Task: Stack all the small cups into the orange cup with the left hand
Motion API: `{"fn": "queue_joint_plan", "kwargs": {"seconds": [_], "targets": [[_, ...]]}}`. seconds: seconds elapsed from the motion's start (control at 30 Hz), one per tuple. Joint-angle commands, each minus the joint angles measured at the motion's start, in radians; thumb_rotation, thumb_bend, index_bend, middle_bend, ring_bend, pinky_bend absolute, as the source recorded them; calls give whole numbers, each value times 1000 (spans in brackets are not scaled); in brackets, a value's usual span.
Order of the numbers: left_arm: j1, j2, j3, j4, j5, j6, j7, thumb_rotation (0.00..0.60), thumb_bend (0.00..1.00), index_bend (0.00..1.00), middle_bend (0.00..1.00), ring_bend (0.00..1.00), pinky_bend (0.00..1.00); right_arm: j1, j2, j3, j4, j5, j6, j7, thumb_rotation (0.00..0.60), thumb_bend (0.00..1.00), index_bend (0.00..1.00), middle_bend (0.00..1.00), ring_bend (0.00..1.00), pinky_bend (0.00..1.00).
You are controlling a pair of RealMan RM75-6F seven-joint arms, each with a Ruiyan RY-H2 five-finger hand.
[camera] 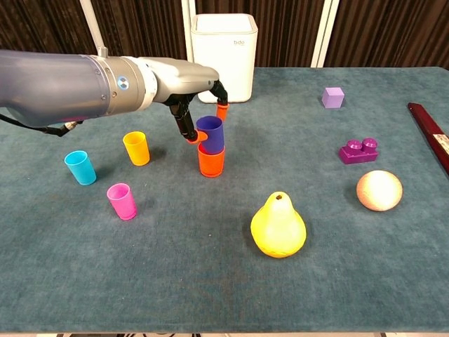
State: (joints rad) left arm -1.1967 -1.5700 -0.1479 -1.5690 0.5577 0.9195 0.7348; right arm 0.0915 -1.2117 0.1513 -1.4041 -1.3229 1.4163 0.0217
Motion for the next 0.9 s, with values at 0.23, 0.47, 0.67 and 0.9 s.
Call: {"fn": "queue_joint_plan", "kwargs": {"seconds": [0.23,0.47,0.67,0.9], "targets": [[-7,3,14,-13,-22,9,24,600,364,401,148,0,0,-1,1,0,-2,-2,2,2,600,430,59,0,64,0],[-17,10,26,-15,-66,17,58,600,324,112,100,0,0,-4,3,2,-5,3,3,2,600,430,59,0,64,0],[-21,17,21,-27,-68,30,61,600,325,45,94,0,0,-5,4,4,-8,6,3,0,600,430,59,0,64,0],[-6,51,10,-56,-44,44,32,600,324,86,106,0,0,-5,4,5,-8,9,2,-1,600,430,59,0,64,0]]}}
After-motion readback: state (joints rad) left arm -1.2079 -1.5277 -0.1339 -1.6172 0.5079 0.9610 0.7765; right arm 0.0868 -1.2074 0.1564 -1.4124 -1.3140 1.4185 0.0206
